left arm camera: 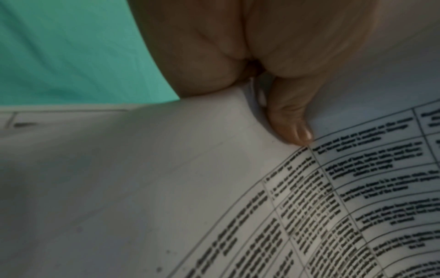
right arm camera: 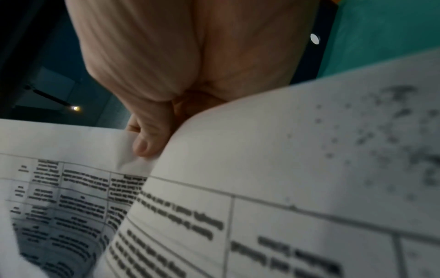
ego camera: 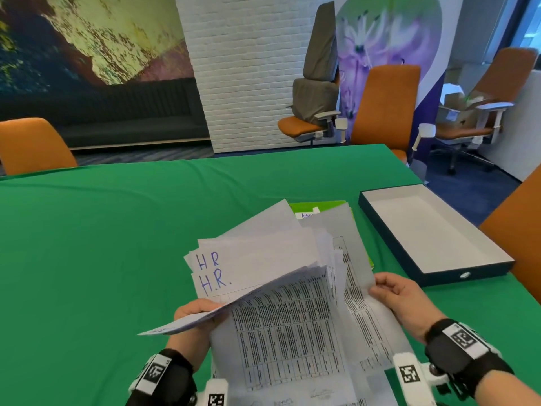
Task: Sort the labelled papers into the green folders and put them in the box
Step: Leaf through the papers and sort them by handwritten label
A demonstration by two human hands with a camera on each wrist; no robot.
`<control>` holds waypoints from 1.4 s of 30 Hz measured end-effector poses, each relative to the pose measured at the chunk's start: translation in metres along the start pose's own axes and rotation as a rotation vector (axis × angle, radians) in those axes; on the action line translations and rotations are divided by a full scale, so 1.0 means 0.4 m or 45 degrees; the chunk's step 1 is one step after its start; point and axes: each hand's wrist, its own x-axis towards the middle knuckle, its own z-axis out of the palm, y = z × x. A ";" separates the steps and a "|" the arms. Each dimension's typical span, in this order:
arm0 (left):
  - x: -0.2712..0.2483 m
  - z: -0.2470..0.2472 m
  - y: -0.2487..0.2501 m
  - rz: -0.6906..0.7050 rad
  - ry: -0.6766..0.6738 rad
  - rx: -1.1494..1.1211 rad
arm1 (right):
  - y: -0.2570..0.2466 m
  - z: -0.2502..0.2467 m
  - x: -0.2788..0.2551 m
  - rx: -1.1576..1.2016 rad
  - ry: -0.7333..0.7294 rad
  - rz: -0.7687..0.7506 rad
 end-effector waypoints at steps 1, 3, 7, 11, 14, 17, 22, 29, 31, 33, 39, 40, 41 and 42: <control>-0.002 0.003 -0.002 -0.008 -0.010 -0.008 | 0.002 0.007 -0.001 0.005 0.001 0.001; -0.003 0.008 -0.008 -0.035 -0.037 -0.054 | 0.004 0.025 -0.002 0.004 -0.017 -0.002; -0.012 0.037 0.000 -0.089 -0.113 -0.140 | 0.001 0.069 -0.009 -0.008 -0.099 0.003; -0.010 0.047 -0.001 -0.100 -0.113 -0.116 | 0.002 0.089 -0.016 -0.090 -0.148 0.030; -0.009 0.046 0.005 -0.145 -0.072 -0.049 | 0.007 0.088 -0.015 -0.072 -0.179 0.056; -0.002 0.034 -0.004 -0.118 0.023 -0.001 | 0.009 0.083 -0.012 0.028 -0.255 0.081; 0.014 -0.024 -0.023 -0.117 0.153 0.063 | 0.100 0.056 0.015 -0.541 -0.140 0.238; 0.010 -0.076 -0.026 -0.244 0.216 -0.054 | 0.237 0.119 -0.013 -1.263 0.001 0.582; 0.008 -0.071 -0.024 -0.222 0.219 -0.064 | 0.246 0.129 -0.015 -1.237 0.049 0.605; 0.012 -0.076 -0.028 -0.183 0.236 -0.040 | 0.246 0.120 -0.008 -1.127 0.070 0.613; 0.031 -0.099 -0.043 -0.163 0.214 0.005 | 0.190 0.050 -0.001 -1.284 0.211 0.386; 0.033 -0.103 -0.047 -0.146 0.216 0.012 | 0.181 0.035 0.002 -1.271 0.259 0.377; 0.035 -0.107 -0.052 -0.112 0.215 0.020 | 0.174 0.019 0.006 -1.239 0.305 0.366; 0.035 -0.112 -0.056 -0.074 0.214 0.024 | 0.166 0.003 0.007 -1.203 0.341 0.355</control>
